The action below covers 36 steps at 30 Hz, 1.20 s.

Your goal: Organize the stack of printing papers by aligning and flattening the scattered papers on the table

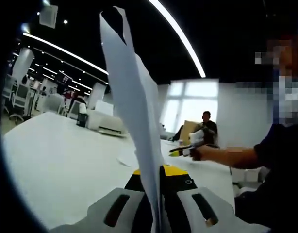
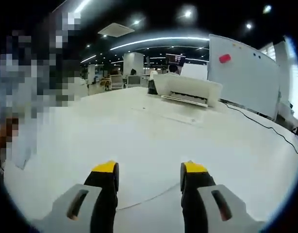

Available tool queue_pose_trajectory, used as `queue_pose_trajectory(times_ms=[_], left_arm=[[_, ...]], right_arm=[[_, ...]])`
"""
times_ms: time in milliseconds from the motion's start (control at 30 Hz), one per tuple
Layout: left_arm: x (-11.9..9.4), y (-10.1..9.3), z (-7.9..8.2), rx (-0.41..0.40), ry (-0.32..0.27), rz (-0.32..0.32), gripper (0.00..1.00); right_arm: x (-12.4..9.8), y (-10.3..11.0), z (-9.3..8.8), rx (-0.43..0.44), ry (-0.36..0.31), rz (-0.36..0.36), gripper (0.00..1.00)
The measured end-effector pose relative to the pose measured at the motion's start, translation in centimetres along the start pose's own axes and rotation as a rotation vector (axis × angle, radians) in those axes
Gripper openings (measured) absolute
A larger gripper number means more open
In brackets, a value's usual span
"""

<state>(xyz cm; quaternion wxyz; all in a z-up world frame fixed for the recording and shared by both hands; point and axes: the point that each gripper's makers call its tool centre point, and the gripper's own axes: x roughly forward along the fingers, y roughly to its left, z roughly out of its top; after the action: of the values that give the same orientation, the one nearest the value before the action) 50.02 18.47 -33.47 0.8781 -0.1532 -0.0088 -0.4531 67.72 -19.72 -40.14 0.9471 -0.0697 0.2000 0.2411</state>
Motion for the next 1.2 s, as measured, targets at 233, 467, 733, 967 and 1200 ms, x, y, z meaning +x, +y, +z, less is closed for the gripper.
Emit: queue_pose_trajectory(times_ms=[233, 467, 733, 967, 1200], left_arm=[[0.0, 0.0, 0.0, -0.002, -0.001, -0.001, 0.06], [0.0, 0.0, 0.1, -0.005, -0.005, -0.002, 0.06], [-0.1, 0.0, 0.1, -0.009, -0.008, -0.005, 0.06], [-0.1, 0.0, 0.2, -0.01, -0.01, -0.006, 0.06], [-0.1, -0.1, 0.2, -0.013, -0.011, -0.006, 0.06]], right_arm=[[0.8, -0.6, -0.5, 0.021, 0.011, -0.007, 0.46], [1.3, -0.7, -1.0, 0.038, 0.03, -0.005, 0.46], [1.7, -1.1, -1.5, 0.066, 0.047, -0.01, 0.46], [1.9, -0.9, -1.9, 0.071, 0.058, -0.01, 0.46], [2.0, -1.1, -2.2, 0.081, 0.061, -0.012, 0.45]])
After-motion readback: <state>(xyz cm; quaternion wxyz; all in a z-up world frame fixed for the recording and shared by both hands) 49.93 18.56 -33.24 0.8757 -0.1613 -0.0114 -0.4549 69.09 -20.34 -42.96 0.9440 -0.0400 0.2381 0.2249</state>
